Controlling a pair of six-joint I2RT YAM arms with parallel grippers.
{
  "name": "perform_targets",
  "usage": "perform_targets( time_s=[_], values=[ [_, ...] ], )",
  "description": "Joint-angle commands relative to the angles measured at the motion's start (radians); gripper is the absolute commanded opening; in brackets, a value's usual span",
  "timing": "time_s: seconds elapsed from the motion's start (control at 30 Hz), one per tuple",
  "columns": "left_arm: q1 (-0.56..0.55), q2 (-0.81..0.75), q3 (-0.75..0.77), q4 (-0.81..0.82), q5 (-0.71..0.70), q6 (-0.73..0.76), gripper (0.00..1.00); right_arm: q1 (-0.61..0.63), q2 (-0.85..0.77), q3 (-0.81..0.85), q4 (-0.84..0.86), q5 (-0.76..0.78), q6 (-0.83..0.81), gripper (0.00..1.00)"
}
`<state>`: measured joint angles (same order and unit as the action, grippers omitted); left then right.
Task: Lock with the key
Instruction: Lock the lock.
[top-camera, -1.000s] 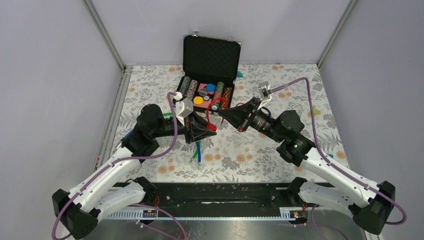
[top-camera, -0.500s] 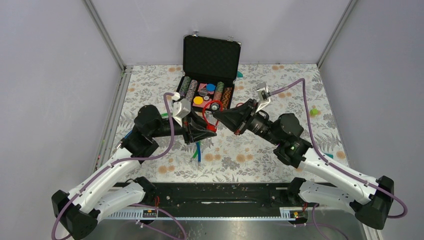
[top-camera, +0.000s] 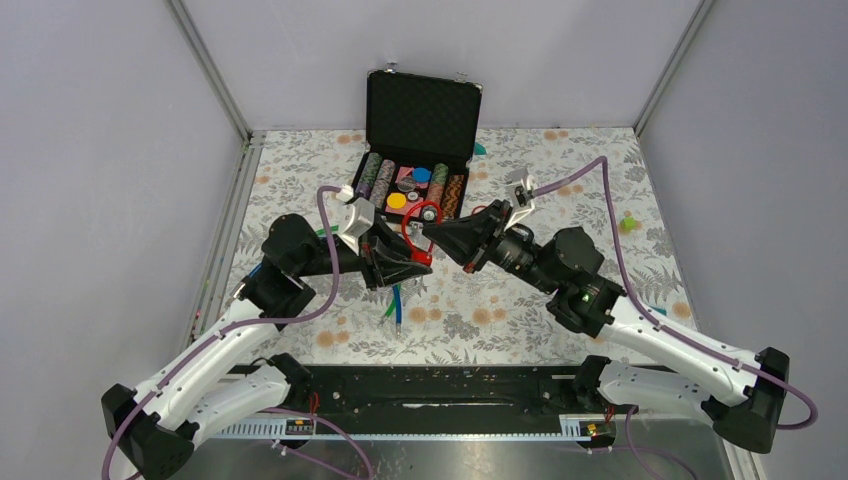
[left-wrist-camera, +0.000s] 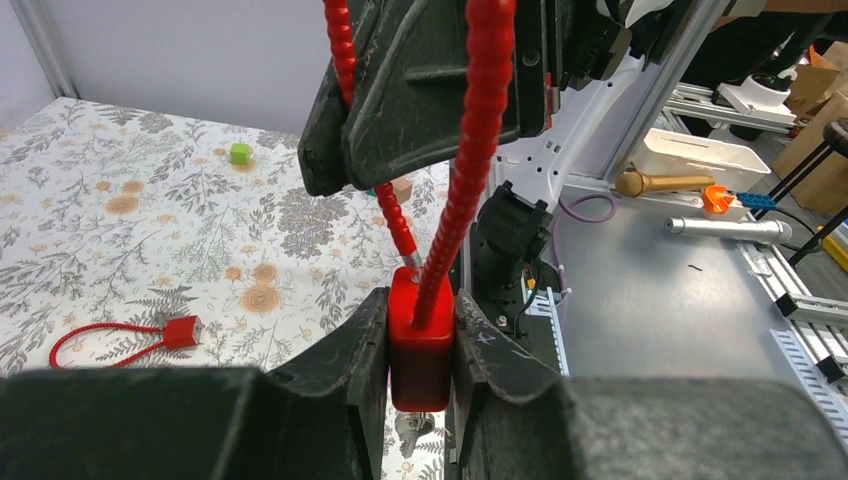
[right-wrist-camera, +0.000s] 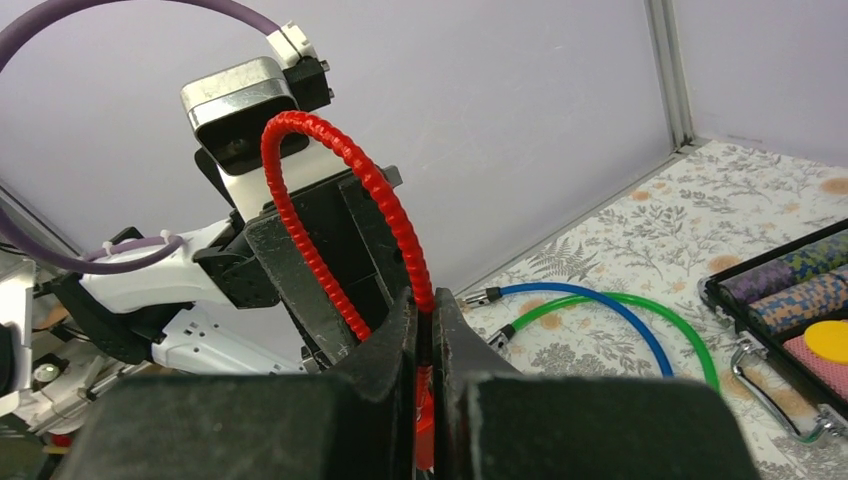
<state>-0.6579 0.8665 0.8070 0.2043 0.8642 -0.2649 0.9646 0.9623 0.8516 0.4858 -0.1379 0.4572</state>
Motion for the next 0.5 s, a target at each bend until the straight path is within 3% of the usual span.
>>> perform_targets(
  time_s=[0.0,0.47],
  values=[
    [-0.003,-0.014,0.003,0.163,0.016,-0.045,0.0,0.042,0.013,0.042,-0.058,0.005,-0.083,0.0],
    [-0.003,-0.003,0.013,0.219,-0.166,-0.131,0.0,0.151,0.051,0.109,-0.286,-0.053,-0.34,0.0]
  ],
)
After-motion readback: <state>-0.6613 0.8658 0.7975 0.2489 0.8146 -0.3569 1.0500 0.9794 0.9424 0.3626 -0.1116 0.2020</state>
